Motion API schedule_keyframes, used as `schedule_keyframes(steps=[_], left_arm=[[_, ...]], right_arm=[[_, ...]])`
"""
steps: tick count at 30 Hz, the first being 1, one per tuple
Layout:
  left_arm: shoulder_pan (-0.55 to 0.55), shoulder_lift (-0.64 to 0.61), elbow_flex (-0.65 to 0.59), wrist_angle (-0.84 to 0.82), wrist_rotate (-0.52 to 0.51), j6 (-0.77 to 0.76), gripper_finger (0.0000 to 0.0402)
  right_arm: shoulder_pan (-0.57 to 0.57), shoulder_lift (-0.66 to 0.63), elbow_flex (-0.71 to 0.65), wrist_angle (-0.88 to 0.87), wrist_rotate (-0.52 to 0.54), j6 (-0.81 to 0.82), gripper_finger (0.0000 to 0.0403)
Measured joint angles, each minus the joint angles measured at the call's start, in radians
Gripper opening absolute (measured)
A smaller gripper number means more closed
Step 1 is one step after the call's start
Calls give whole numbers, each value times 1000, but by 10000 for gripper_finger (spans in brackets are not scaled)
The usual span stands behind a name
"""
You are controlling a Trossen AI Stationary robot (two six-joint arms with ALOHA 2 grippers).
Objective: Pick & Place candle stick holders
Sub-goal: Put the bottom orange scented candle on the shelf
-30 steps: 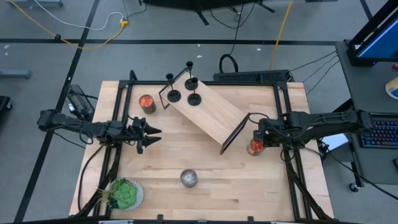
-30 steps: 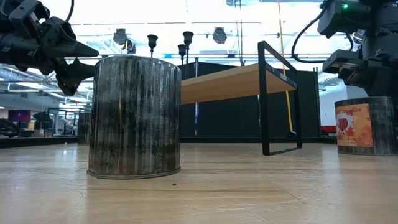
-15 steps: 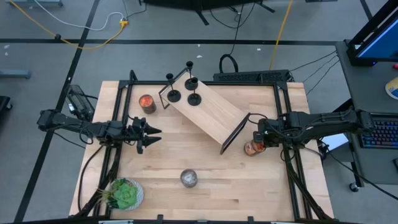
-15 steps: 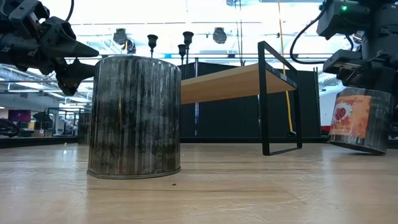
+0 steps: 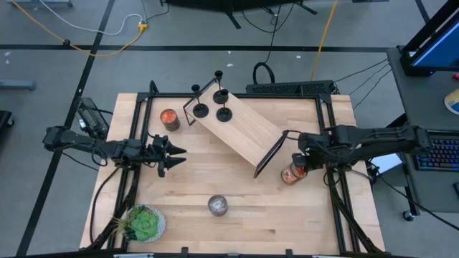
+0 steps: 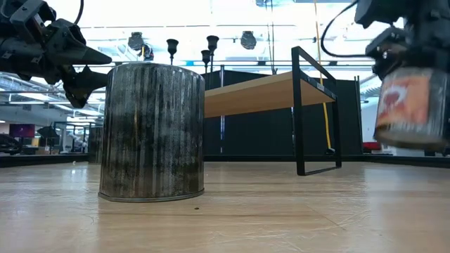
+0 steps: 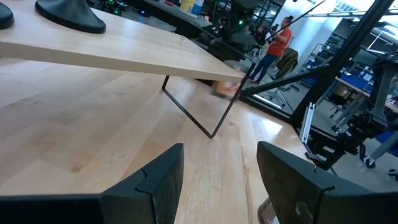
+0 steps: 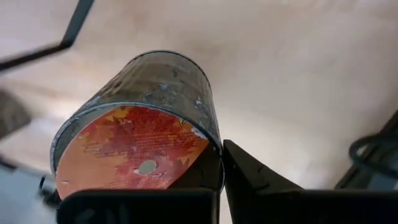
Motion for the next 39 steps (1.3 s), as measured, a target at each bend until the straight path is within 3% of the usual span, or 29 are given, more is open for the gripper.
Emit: schedule_keyframes(steps=[7, 14, 26, 39], left_arm=[[0, 0, 0, 0, 0, 0, 209], [0, 2, 0, -1, 0, 4, 209], [0, 2, 0, 0, 0, 0, 209], [0, 2, 0, 0, 0, 0, 209]], right_arm=[[46, 0, 100, -47, -128, -8, 0], [130, 58, 200, -42, -174, 23, 0], [227, 280, 453, 47, -175, -14, 0], [211, 477, 734, 50, -113, -193, 0]])
